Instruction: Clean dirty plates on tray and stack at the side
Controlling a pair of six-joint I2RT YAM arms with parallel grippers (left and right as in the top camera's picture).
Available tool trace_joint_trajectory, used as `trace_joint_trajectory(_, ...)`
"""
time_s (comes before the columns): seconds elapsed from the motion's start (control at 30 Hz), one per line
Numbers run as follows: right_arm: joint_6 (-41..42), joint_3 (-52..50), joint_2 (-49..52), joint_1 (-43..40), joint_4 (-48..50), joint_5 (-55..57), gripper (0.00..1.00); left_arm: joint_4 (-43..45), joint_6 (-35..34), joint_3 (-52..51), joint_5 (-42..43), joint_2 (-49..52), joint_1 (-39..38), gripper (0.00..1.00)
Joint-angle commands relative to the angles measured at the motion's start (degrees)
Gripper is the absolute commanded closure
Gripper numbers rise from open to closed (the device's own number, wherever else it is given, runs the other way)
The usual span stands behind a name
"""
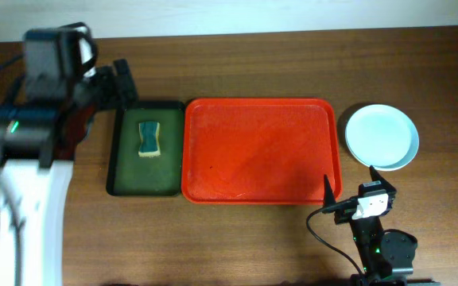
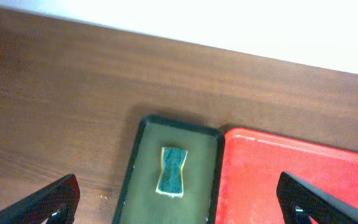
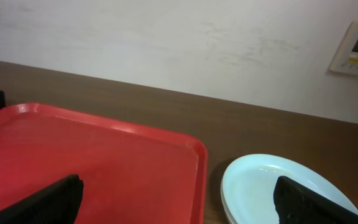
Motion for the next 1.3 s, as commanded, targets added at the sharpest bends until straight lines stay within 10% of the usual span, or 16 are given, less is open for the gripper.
trace_joint_trajectory(0.0, 0.59, -0.31, -0.37, 0.39, -0.42, 0.74, 0.01, -6.05, 0.28, 0.26, -0.13, -6.73, 0.11, 0.0)
trace_joint_trajectory(0.23, 0.59, -0.31, -0.37, 0.39, -0.42, 0.74, 0.01, -10.82, 0.28, -11.67, 0.87, -26.18, 0.11, 0.01)
trace_joint_trajectory(0.67, 0.59, -0.31, -0.37, 0.39, -0.42, 0.76, 0.01, 19.8, 0.28, -69.13, 0.26, -78.14, 0.11, 0.01)
trace_joint_trajectory(1.03, 0.59, -0.31, 0.0, 0.39, -0.39, 0.74, 0.01, 77.2, 0.24, -101.44, 2.03, -81.96, 0.11, 0.01)
trace_joint_trajectory(1.27, 0.59, -0.31, 0.0, 0.39, -0.39, 0.74, 0.01, 60.24, 1.55, -103.89, 0.94, -81.96, 1.46, 0.01)
